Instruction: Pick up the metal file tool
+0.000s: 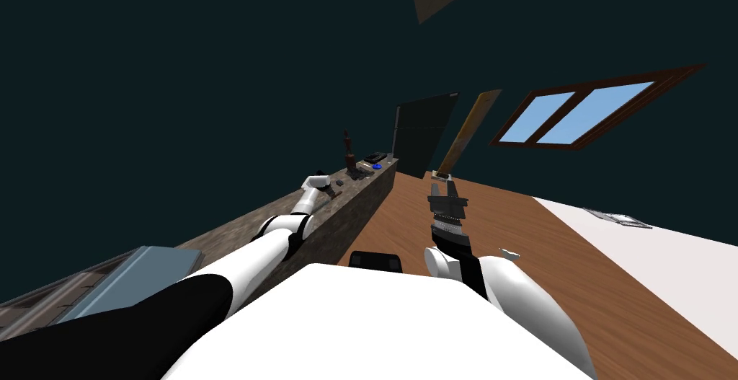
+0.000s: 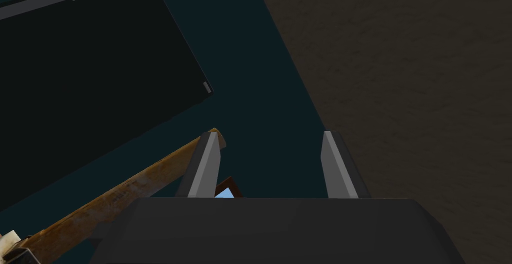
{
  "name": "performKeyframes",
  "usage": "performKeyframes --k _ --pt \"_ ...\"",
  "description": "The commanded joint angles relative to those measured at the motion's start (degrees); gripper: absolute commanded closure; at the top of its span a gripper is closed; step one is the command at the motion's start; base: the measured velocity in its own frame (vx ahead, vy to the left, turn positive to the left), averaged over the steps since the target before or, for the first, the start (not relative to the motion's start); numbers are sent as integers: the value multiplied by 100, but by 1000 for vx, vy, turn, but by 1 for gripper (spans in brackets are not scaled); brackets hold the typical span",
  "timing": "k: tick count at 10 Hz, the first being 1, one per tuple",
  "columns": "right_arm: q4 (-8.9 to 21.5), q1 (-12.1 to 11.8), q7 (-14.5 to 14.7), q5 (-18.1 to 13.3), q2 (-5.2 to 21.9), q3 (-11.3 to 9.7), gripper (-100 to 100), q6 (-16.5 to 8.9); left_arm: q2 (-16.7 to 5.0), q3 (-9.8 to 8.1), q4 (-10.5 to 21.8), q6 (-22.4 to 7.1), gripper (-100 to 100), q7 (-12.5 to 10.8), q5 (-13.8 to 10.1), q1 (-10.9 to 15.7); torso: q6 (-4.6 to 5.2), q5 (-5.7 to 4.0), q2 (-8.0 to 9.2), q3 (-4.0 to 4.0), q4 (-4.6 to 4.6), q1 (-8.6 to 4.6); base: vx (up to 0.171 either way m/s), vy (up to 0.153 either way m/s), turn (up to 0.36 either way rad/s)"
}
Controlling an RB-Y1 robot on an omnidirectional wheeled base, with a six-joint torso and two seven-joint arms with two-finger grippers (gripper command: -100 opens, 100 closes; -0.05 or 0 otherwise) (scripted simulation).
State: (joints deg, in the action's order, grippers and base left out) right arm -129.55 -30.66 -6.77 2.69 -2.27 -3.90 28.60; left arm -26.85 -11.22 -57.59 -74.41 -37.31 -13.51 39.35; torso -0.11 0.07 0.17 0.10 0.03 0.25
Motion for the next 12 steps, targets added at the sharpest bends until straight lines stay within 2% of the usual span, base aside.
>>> performKeyframes --k 1,2,3,4,5,6,8,10,11,12 --pt "0 0 0 0 0 0 0 0 -76 -32 286 -286 -100 -39 -50 106 0 0 0 0 0 0 -26 61 -1" --pt "0 0 0 0 0 0 0 0 -76 -32 287 -381 -100 -39 -50 106 0 0 0 0 0 2 -21 47 -4" --pt "0 0 0 0 0 0 0 0 -146 -65 470 -574 -100 -63 -101 166 1 -1 -3 -1 0 -3 -24 47 -1" --pt "0 0 0 0 0 0 0 0 -146 -65 470 -654 -100 -63 -101 166 1 -1 -2 -1 -1 -3 -30 41 -1" --pt "0 0 0 0 0 0 0 0 -208 -94 636 -847 -100 -81 -148 214 1 -1 0 0 0 -6 -31 51 2" --pt "0 0 0 0 0 0 0 0 -208 -94 636 -901 -100 -81 -148 214 0 -1 1 1 0 -3 -21 50 1" --pt "0 0 0 0 0 0 0 0 -309 -142 906 -1303 -100 -108 -227 282 1 -1 -2 -1 -1 -3 -25 55 6" --pt "0 0 0 0 0 0 0 0 -376 -174 1086 -1570 -100 -121 -281 318 1 1 2 1 1 5 -34 71 6" --pt "0 0 0 0 0 0 0 0 -396 -183 1138 -1648 -100 -125 -297 326 0 1 1 1 0 4 -26 56 11" --pt "0 0 0 0 0 0 0 0 -384 -171 1153 -1556 -100 -115 -281 352 1 0 0 0 0 0 -11 24 0"
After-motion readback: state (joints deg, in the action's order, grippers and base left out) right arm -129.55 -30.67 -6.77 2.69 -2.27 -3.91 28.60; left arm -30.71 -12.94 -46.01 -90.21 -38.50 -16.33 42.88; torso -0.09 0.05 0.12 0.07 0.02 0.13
